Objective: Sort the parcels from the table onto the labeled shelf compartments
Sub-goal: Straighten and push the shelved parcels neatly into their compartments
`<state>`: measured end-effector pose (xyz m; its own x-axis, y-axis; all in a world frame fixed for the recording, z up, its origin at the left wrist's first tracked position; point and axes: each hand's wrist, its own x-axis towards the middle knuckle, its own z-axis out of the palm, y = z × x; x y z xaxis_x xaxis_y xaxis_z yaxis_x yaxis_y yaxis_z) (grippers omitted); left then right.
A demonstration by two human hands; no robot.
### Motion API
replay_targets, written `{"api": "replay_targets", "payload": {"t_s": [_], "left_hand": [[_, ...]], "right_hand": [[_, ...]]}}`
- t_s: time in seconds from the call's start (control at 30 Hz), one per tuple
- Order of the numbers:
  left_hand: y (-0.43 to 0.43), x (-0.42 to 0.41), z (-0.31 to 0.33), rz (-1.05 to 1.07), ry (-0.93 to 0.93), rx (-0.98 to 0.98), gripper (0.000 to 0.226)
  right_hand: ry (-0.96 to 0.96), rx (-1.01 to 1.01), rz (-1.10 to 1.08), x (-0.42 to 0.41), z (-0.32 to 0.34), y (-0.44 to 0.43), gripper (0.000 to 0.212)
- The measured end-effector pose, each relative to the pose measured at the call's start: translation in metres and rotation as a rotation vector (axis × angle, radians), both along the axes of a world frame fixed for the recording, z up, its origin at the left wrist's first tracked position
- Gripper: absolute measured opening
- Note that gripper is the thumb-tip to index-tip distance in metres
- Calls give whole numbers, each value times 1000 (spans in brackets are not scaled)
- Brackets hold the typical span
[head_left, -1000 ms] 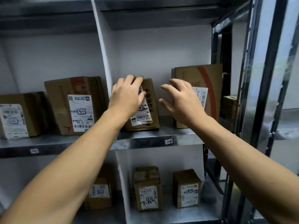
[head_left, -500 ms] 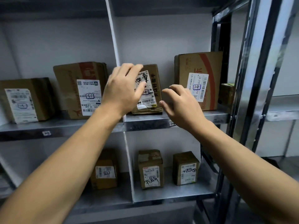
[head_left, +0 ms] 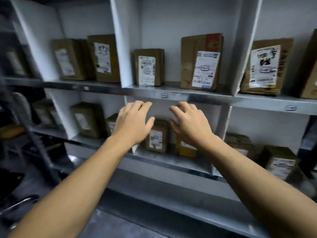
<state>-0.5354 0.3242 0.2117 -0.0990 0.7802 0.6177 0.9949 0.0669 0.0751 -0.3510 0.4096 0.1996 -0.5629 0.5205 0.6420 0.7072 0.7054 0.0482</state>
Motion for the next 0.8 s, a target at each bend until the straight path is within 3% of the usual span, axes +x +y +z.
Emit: {"api": "replay_targets", "payload": {"t_s": [0.43, 0.8], "left_hand": [[-157, -197, -94, 473, -131, -227, 49], [-148, -382, -110, 649, -89, -357, 51]], "right_hand": [[-197, -197, 393, -241, -82, -89, 43], [-276, -218, 517, -456, -96, -59, 42]]}}
